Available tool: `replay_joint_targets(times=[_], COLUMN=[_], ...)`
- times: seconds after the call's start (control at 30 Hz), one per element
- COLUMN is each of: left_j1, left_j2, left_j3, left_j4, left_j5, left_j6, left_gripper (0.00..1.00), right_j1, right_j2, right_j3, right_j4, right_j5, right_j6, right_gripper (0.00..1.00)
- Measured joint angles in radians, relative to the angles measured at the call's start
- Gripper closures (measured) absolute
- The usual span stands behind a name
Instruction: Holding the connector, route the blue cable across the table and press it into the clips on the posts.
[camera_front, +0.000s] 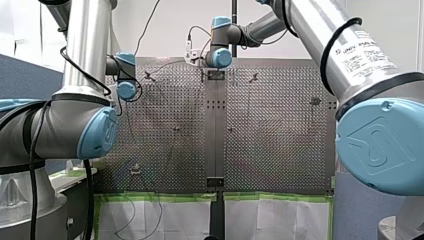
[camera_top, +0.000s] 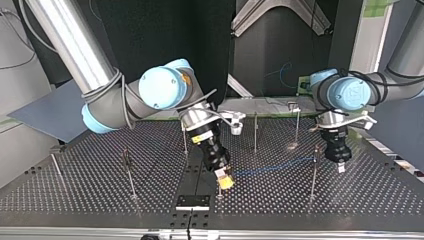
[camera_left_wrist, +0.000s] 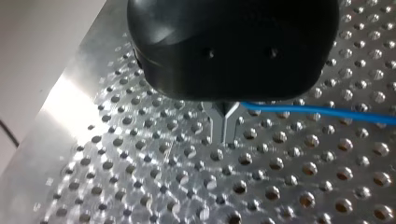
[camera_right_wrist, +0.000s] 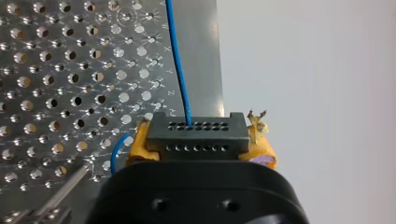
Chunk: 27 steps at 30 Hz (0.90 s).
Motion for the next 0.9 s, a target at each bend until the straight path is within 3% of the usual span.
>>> replay_joint_targets(times=[0.3,0.5,0.53,0.57,0.6,0.67,0.7,0.77,0.8,0.87,0.9], left_j1=[0.02,0.022,0.02,0.018,0.015,0.009,0.005,0.0,-0.003,-0.005,-0.007], left_j2=[0.023,0.078,0.087,0.096,0.108,0.127,0.141,0.156,0.162,0.168,0.17], left_j3=[-0.038,-0.098,-0.107,-0.116,-0.128,-0.148,-0.161,-0.18,-0.19,-0.201,-0.205], left_j4=[-0.075,-0.056,-0.048,-0.04,-0.029,-0.023,-0.026,-0.038,-0.047,-0.064,-0.076], left_j5=[-0.091,-0.113,-0.109,-0.104,-0.094,-0.077,-0.065,-0.045,-0.033,-0.014,-0.001], left_j6=[-0.031,-0.054,-0.061,-0.069,-0.08,-0.096,-0.103,-0.109,-0.112,-0.113,-0.113], left_gripper=[1.0,1.0,0.96,0.85,0.85,0.74,0.74,0.6,0.6,0.4,0.4], right_j1=[0.021,0.048,0.052,0.056,0.06,0.066,0.07,0.076,0.079,0.083,0.086], right_j2=[0.001,0.003,0.005,0.006,0.01,0.017,0.024,0.035,0.043,0.054,0.06], right_j3=[-0.009,-0.009,-0.009,-0.009,-0.009,-0.009,-0.009,-0.009,-0.009,-0.008,-0.008], right_j4=[0.026,0.043,0.046,0.049,0.054,0.063,0.07,0.081,0.087,0.092,0.095], right_j5=[0.021,0.048,0.055,0.062,0.071,0.081,0.088,0.1,0.108,0.119,0.124], right_j6=[-0.014,-0.015,-0.015,-0.015,-0.015,-0.015,-0.015,-0.015,-0.014,-0.012,-0.011], right_gripper=[1.0,1.0,1.0,1.0,1.0,1.0,1.0,1.0,1.0,1.0,1.0])
